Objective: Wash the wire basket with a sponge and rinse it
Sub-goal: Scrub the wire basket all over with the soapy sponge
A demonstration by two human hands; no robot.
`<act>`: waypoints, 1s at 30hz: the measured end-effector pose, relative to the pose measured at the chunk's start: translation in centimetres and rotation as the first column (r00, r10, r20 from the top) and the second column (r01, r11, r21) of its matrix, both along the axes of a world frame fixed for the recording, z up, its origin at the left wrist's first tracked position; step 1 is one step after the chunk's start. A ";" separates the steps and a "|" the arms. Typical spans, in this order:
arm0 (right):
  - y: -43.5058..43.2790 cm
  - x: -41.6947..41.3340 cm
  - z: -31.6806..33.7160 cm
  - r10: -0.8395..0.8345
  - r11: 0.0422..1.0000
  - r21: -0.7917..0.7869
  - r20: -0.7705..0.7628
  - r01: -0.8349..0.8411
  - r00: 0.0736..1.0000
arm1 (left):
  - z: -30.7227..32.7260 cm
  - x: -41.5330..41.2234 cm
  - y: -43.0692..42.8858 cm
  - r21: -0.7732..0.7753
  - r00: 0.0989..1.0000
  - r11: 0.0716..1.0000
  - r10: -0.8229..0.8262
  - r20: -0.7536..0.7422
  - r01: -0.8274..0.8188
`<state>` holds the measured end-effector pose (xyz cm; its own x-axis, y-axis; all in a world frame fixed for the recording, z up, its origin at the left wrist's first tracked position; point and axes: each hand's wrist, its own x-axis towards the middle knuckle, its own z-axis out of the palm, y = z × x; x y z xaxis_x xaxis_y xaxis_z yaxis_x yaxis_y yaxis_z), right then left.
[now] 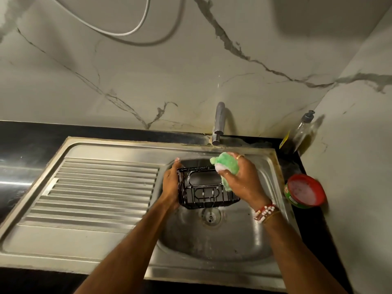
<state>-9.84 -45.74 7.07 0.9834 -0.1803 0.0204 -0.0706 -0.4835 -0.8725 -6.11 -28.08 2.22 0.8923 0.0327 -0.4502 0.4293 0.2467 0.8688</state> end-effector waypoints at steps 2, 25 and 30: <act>0.2 0.1 -0.1 0.019 1.000 -0.026 0.025 -0.018 1.000 | 0.1 0.2 0.3 0.028 0.998 0.998 -0.057 -0.001 0.057; 1.1 1.2 0.0 0.118 0.987 -0.130 0.147 -0.099 0.982 | -0.6 -0.4 0.5 0.384 0.957 0.923 -0.126 0.261 0.016; 3.5 -0.3 -0.3 0.226 0.926 -0.350 0.202 -0.145 0.953 | -1.5 0.3 0.9 0.290 0.968 0.957 -0.066 0.241 -0.007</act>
<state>-10.14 -42.24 6.82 0.9578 0.0611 0.2808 0.2351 -0.7287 -0.6432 -5.76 -27.15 0.76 0.9763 0.0997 -0.1922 0.1968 -0.0376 0.9797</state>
